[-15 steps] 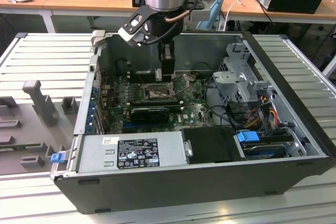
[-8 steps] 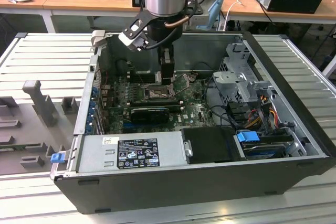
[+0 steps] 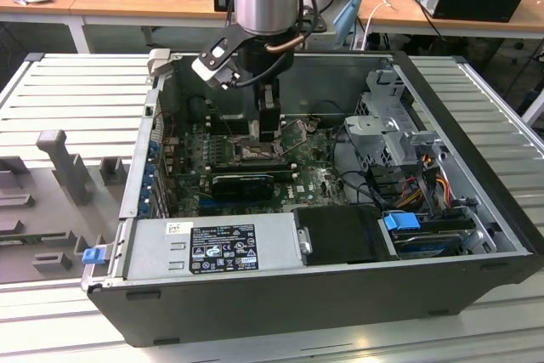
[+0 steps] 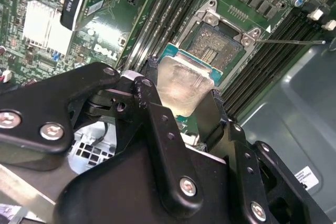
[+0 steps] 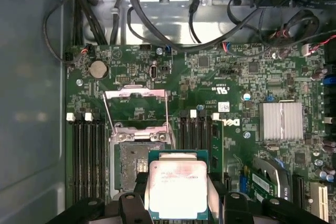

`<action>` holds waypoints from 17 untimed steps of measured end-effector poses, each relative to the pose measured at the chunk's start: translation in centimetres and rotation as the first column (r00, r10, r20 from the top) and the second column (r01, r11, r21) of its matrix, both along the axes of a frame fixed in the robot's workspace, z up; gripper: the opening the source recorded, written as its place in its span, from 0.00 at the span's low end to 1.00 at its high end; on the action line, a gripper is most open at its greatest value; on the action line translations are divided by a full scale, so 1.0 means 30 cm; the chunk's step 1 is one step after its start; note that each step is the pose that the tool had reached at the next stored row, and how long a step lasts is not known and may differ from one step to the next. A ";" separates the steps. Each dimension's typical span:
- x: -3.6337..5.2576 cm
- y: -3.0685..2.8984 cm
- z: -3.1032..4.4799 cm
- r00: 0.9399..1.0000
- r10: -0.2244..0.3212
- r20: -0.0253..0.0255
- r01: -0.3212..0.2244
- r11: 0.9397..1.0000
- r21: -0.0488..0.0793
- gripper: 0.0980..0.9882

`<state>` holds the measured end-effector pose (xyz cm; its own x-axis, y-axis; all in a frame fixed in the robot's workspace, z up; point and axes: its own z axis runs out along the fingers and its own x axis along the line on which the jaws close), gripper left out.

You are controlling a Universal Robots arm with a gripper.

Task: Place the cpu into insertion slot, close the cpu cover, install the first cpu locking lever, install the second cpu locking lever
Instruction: 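Place the cpu into insertion slot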

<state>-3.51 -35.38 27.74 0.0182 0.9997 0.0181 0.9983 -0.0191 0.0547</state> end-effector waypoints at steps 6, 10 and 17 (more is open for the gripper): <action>0.000 0.005 -0.018 1.000 0.010 -0.001 -0.010 1.000 0.014 0.48; 0.000 0.006 -0.025 1.000 0.010 -0.003 -0.010 1.000 0.014 0.48; 0.000 0.006 -0.031 1.000 0.010 -0.004 -0.010 1.000 0.014 0.48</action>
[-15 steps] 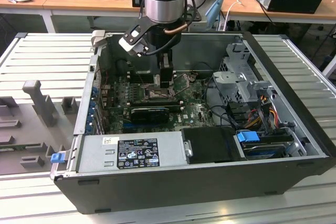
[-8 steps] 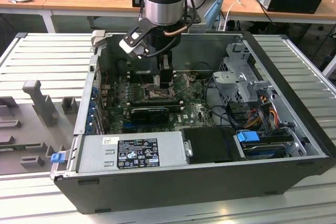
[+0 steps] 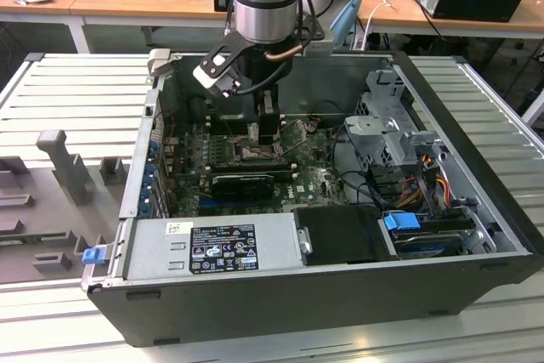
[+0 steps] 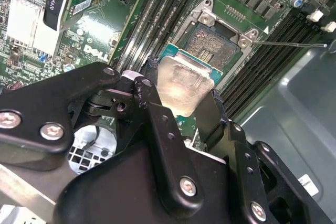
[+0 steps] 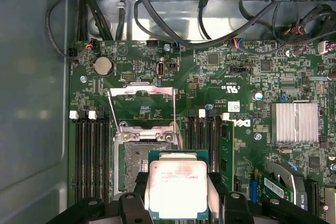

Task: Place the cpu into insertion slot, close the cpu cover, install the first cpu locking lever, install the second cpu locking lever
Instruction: 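Place the cpu into insertion slot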

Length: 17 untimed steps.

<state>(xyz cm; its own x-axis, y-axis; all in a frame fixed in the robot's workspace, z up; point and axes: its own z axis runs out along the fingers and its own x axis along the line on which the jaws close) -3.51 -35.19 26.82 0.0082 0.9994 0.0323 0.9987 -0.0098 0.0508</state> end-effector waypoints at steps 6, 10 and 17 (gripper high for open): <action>0.000 0.000 -0.007 1.000 0.000 -0.001 0.000 1.000 0.000 0.48; 0.000 0.001 -0.011 1.000 0.000 -0.001 0.000 1.000 0.000 0.48; 0.000 0.018 -0.048 1.000 0.000 -0.004 0.000 1.000 0.001 0.48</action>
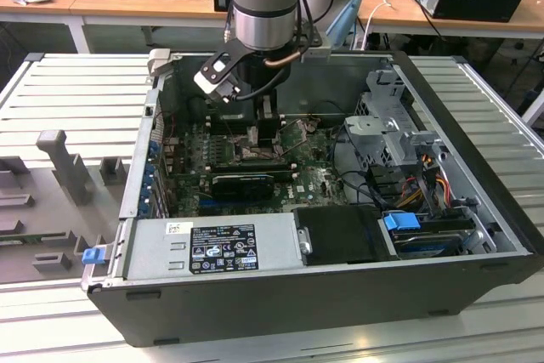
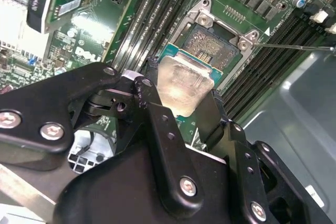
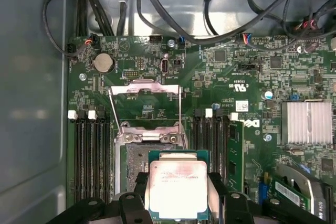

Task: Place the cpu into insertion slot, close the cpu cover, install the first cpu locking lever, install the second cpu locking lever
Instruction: 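Place the cpu into insertion slot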

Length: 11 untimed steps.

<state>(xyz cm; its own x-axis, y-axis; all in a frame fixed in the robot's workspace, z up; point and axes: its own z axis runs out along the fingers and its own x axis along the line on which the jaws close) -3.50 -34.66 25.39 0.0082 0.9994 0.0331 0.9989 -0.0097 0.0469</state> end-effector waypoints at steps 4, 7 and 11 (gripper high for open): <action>0.000 0.006 -0.022 1.000 0.008 0.000 -0.008 1.000 0.002 0.48; 0.000 0.012 -0.026 1.000 0.019 0.000 -0.019 1.000 0.002 0.48; -0.014 0.021 -0.044 1.000 0.019 0.000 -0.019 1.000 0.004 0.48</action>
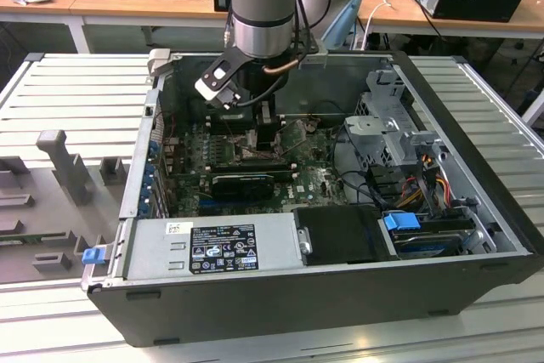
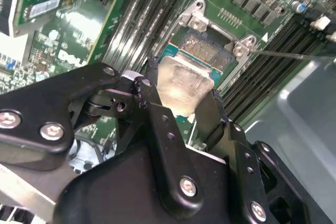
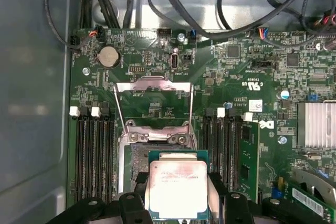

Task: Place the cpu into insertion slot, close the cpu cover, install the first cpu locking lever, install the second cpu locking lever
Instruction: 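Place the cpu into insertion slot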

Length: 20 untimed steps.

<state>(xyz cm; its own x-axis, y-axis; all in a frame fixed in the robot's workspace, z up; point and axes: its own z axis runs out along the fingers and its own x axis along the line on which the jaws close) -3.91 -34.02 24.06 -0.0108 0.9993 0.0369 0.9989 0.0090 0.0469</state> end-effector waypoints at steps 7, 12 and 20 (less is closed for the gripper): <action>-0.013 0.042 -0.094 0.999 -0.038 0.000 0.038 0.999 0.002 0.48; -0.014 0.048 -0.111 1.000 -0.030 0.000 0.030 1.000 0.002 0.48; -0.010 0.059 -0.126 1.000 0.000 0.000 0.000 1.000 0.002 0.48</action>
